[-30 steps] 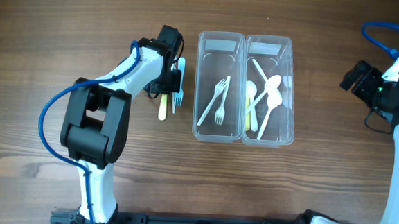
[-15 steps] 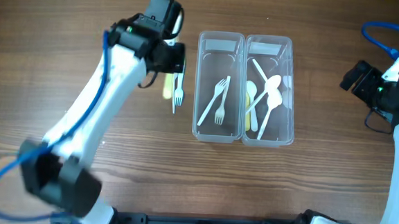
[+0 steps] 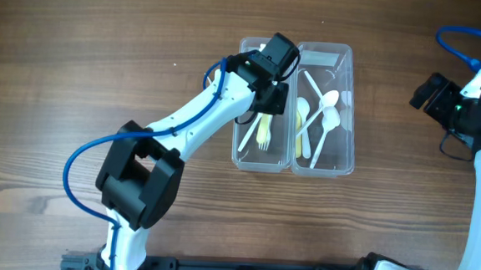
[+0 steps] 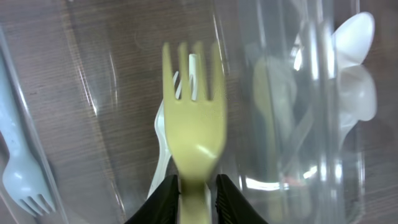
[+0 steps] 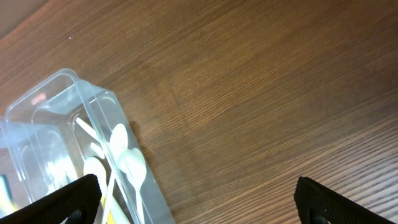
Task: Pack container
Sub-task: 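Carry the yellow fork into the left container and open the gripper, then move the left gripper back and grasp the white fork beside the blue spoon, then lower the white fork into the left container and release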
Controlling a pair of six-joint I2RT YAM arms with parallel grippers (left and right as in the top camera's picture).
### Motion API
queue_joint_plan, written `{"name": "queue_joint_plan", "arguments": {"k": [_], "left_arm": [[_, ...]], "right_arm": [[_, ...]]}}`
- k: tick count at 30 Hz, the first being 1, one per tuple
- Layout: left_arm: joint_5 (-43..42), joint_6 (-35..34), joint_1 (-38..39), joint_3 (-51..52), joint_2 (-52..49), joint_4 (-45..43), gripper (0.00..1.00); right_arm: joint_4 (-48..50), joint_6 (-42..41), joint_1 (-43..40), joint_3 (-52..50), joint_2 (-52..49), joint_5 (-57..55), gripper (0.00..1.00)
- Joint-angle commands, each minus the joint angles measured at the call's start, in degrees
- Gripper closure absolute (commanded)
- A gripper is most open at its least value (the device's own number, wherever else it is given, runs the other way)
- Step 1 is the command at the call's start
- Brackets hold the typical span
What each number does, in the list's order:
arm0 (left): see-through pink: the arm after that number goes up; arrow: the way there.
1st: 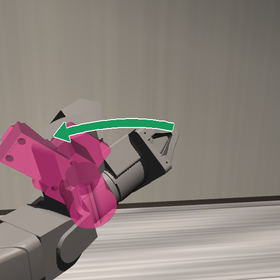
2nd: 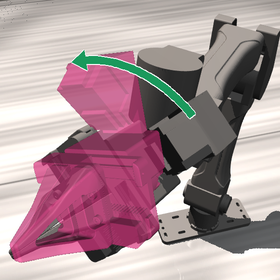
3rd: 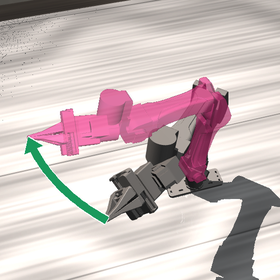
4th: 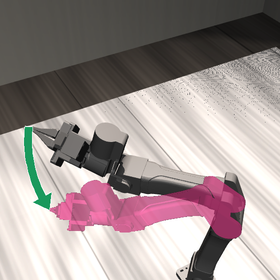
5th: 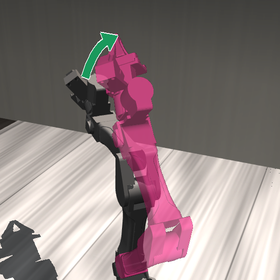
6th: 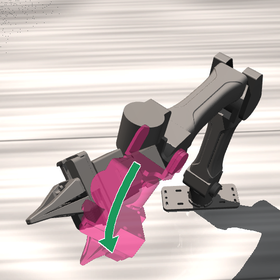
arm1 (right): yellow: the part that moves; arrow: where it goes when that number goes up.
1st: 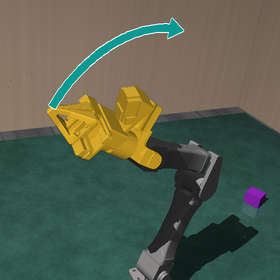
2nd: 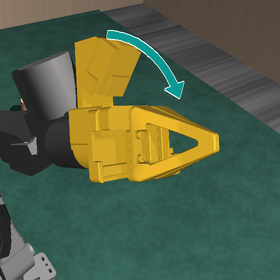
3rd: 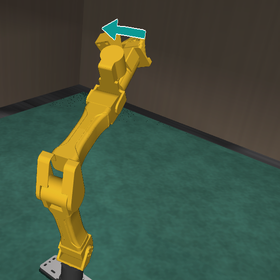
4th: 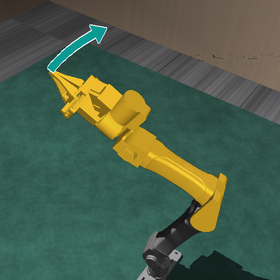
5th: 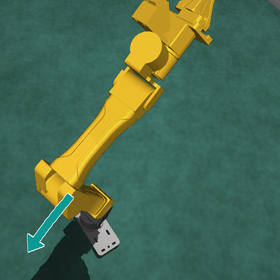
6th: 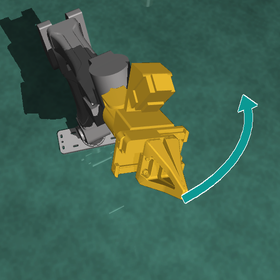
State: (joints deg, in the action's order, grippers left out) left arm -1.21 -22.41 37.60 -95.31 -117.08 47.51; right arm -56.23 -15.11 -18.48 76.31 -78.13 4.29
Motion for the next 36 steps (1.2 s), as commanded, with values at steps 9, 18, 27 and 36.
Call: {"name": "queue_joint_plan", "arguments": {"k": [9, 18, 27, 36], "left_arm": [[5.49, -0.35, -7.76, -5.35, 11.26, 10.71, 0.44], [5.60, 8.81, -19.04, -2.84, 0.46, 10.80, 0.55], [5.20, 8.96, -19.02, -2.84, -8.50, 7.30, 0.55], [3.54, 8.96, -19.02, -2.82, -11.43, 5.16, 0.62]], "right_arm": [[0.04, -0.04, -0.09, -0.26, -0.11, 0.44, 0.00], [0.04, -0.09, -0.09, -0.26, -0.11, 0.44, 0.00], [0.04, -0.07, -0.09, -0.26, -0.11, 0.44, 0.00], [0.04, -0.07, -0.09, -0.26, -0.11, 0.44, 0.00]]}}
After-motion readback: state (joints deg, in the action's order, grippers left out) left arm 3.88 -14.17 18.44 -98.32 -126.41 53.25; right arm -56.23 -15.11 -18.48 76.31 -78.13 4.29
